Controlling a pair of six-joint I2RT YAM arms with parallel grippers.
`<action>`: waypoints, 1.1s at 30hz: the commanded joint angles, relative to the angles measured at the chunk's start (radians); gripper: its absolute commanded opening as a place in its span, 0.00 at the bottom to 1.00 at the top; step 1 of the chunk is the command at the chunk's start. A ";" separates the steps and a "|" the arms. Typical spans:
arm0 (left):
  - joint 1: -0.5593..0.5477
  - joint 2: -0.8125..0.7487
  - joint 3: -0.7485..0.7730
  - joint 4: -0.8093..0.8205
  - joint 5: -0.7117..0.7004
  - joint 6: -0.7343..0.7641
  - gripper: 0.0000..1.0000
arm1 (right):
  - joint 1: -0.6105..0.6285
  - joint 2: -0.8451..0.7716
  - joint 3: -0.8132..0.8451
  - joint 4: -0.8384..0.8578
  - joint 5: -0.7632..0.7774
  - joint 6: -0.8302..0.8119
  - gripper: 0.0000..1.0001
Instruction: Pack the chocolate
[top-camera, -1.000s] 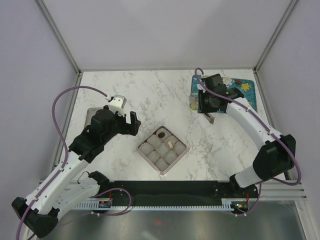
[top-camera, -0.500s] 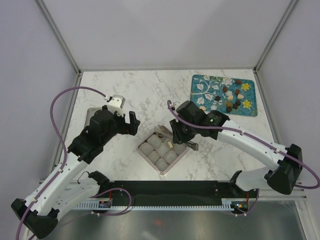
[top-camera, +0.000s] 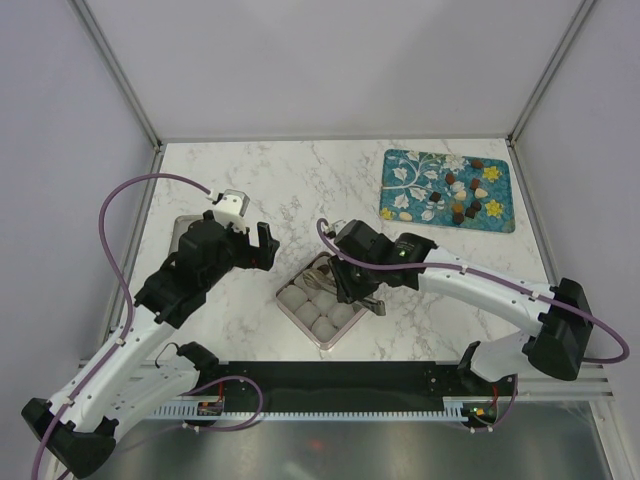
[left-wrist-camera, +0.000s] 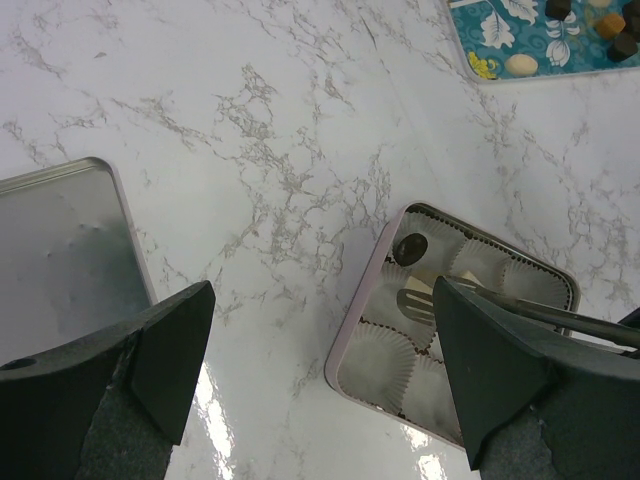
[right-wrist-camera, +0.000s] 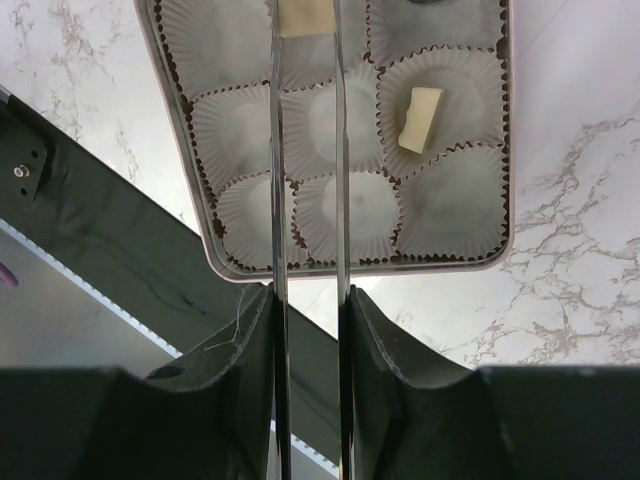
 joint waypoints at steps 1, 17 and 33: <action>0.000 -0.009 0.016 0.020 -0.018 -0.001 0.98 | 0.008 0.013 0.006 0.052 0.022 0.022 0.36; 0.000 -0.010 0.016 0.020 -0.016 0.001 0.98 | 0.008 0.018 0.047 0.046 0.051 0.025 0.47; 0.000 -0.018 0.015 0.020 -0.019 0.002 0.98 | -0.043 0.000 0.216 -0.077 0.172 -0.018 0.46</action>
